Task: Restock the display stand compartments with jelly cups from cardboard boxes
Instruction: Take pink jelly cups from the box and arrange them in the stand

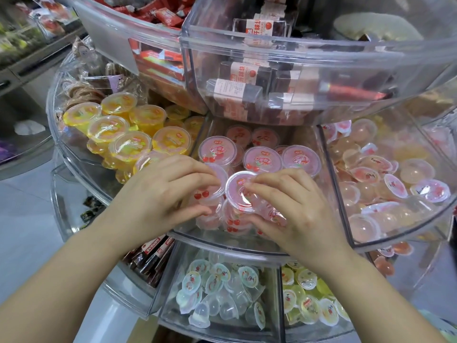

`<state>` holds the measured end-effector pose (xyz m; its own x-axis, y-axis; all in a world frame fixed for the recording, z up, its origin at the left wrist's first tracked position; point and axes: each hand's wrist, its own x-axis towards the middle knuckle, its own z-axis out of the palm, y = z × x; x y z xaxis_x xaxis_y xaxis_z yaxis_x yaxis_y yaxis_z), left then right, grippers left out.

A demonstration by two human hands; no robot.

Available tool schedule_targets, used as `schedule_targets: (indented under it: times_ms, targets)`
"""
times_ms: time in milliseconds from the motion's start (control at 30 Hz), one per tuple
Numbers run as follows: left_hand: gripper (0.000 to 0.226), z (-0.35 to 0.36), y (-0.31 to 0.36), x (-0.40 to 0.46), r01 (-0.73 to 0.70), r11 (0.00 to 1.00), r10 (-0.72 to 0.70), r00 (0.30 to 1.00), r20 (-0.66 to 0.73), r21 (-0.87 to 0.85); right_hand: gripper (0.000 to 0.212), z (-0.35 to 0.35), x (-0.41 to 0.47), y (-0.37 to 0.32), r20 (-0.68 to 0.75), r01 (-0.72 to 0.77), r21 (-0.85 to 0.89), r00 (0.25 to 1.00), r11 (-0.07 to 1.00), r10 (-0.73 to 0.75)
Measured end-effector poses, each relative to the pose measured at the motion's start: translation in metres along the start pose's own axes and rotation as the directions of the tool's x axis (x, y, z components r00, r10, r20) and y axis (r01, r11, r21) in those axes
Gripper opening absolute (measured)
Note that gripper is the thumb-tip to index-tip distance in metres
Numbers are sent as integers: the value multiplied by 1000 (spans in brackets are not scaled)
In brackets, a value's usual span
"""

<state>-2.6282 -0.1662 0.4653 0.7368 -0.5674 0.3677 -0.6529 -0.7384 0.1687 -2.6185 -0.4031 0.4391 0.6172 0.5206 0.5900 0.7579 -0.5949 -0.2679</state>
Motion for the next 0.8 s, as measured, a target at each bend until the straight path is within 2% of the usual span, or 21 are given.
schedule_targets:
  times_ms: [233, 333, 400, 500, 567, 667, 733, 800]
  targets:
    - [40, -2, 5, -3, 86, 983, -105, 988, -117, -161, 49, -11, -2, -3, 3, -119, 113, 993, 986, 119]
    - [25, -8, 14, -8, 164, 947, -234, 941, -244, -278, 35, -21, 1, -9, -39, -182, 190, 980, 965, 193]
    - [16, -12, 24, -16, 230, 904, -349, 884, -312, -359, 24, -26, 4, -16, -54, -204, 235, 973, 950, 223]
    - [17, -14, 49, -38, 352, 785, -564, 747, -352, -510, 17, -32, 10, -35, -2, -191, 374, 979, 907, 206]
    - [17, -10, 71, -61, 416, 664, -707, 621, -339, -621, 16, -34, 12, -53, 83, -176, 493, 984, 852, 156]
    - [14, 2, 111, -110, 538, 491, -862, 414, -293, -685, 17, -24, 3, -85, 278, -192, 645, 960, 740, 7]
    - [13, 15, 141, -153, 629, 361, -932, 268, -244, -689, 17, -6, -14, -107, 432, -253, 685, 896, 683, -101]
    - [11, 37, 176, -202, 681, 212, -976, 114, -185, -700, 18, 19, -44, -128, 604, -366, 671, 775, 645, -188]
